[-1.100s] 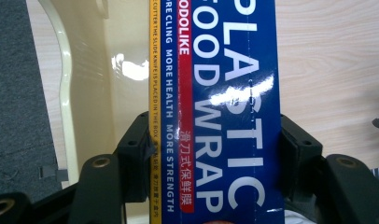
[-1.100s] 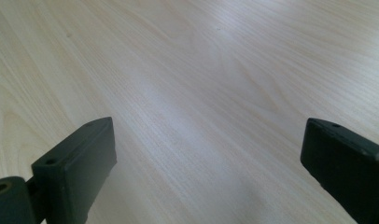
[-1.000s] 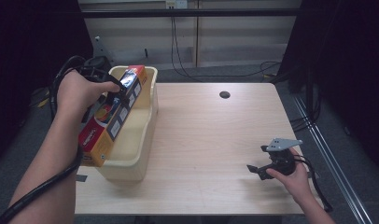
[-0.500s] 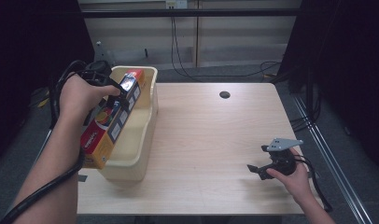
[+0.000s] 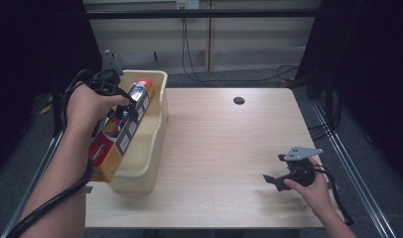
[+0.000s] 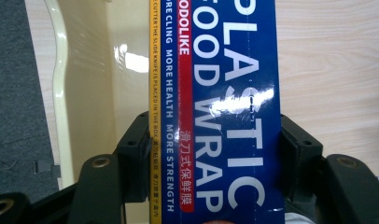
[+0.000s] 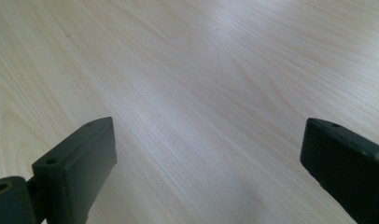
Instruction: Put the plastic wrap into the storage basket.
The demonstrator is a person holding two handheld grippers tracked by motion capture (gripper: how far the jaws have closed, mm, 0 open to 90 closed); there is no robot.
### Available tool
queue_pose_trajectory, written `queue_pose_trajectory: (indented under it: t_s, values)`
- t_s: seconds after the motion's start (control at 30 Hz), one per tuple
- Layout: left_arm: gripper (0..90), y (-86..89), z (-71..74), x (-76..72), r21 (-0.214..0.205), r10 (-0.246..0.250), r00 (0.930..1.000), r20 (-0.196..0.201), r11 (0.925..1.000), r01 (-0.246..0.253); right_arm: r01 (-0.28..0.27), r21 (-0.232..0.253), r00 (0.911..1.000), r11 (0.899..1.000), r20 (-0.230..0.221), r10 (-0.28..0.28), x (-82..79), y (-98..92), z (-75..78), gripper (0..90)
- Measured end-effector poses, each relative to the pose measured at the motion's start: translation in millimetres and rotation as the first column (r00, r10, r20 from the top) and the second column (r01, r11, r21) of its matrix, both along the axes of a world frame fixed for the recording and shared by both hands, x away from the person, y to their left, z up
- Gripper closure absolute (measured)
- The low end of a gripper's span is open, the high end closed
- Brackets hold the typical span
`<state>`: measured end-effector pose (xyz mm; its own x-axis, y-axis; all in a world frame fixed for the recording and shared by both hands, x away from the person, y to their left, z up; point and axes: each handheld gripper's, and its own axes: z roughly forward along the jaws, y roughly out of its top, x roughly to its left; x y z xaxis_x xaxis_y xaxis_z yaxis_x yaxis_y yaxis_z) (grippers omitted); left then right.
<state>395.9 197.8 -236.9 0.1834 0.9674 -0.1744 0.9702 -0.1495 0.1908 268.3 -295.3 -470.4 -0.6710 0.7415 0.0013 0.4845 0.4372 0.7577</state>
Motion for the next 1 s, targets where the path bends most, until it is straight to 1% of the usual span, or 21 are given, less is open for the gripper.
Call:
queue_pose_trajectory:
  t_s: [0.13,0.2,0.27,0.37,0.4,0.53,0.57,0.63,0.67,0.73,0.77,0.8,1.0]
  values:
    - [40.5,0.5,-2.5,0.2,-0.004,0.000,1.0000,-0.005,1.0000,0.000,-0.004,0.006,1.0000,1.000,-0.004,0.004,0.0,0.3,-0.1,3.5]
    - [40.4,-0.1,-4.5,0.6,0.006,0.003,1.0000,-0.004,1.0000,-0.003,-0.003,0.005,1.0000,1.000,-0.004,0.003,-0.1,0.4,0.0,3.5]
    - [40.4,0.6,-4.7,1.0,0.002,0.001,1.0000,-0.006,1.0000,-0.001,-0.004,0.006,1.0000,1.000,-0.003,0.004,-0.1,0.4,0.0,3.5]
    - [40.4,-0.1,-7.2,0.8,-0.002,0.012,0.9999,-0.005,0.9999,-0.012,-0.003,0.004,1.0000,1.000,-0.004,0.003,0.0,0.3,-0.1,3.5]
    - [40.4,-0.4,-10.2,1.0,0.001,0.004,1.0000,-0.007,1.0000,-0.004,-0.004,0.005,1.0000,1.000,-0.005,0.004,0.1,0.5,-0.2,3.5]
    - [40.4,-0.3,-15.8,2.0,0.001,0.004,0.9998,-0.020,1.0000,-0.004,-0.006,0.005,1.0000,1.000,-0.004,0.006,0.1,0.7,-0.2,3.5]
    - [40.4,-0.5,-17.6,2.1,-0.005,0.015,0.9995,-0.027,0.9999,-0.015,-0.008,0.005,1.0000,1.000,-0.004,0.008,-0.1,0.7,-0.2,3.6]
    - [40.4,0.2,-19.6,2.6,0.003,0.006,0.9998,-0.021,1.0000,-0.006,-0.006,0.006,1.0000,1.000,-0.003,0.006,-0.2,0.5,0.0,3.5]
    - [40.4,0.2,-21.3,2.6,-0.003,0.015,0.9996,-0.025,0.9999,-0.015,-0.003,0.004,1.0000,1.000,-0.001,0.003,-0.2,0.4,0.0,3.6]
    - [40.4,0.5,-21.9,2.7,-0.003,0.015,0.9995,-0.028,0.9999,-0.016,-0.003,0.004,1.0000,1.000,-0.001,0.003,-0.1,0.4,0.0,3.6]
    - [40.4,1.1,-22.8,3.0,0.002,0.006,0.9995,-0.031,1.0000,-0.006,-0.004,0.004,1.0000,1.000,-0.002,0.004,0.1,0.5,-0.2,3.6]
    - [40.4,0.3,-23.7,2.7,-0.001,0.014,0.9994,-0.032,0.9999,-0.014,-0.005,0.004,1.0000,1.000,-0.001,0.005,0.2,0.6,-0.3,3.6]
    - [40.4,-1.0,-29.8,3.3,0.001,0.020,0.9990,-0.039,0.9998,-0.020,-0.004,0.005,1.0000,1.000,-0.001,0.004,-0.1,0.5,0.0,3.6]
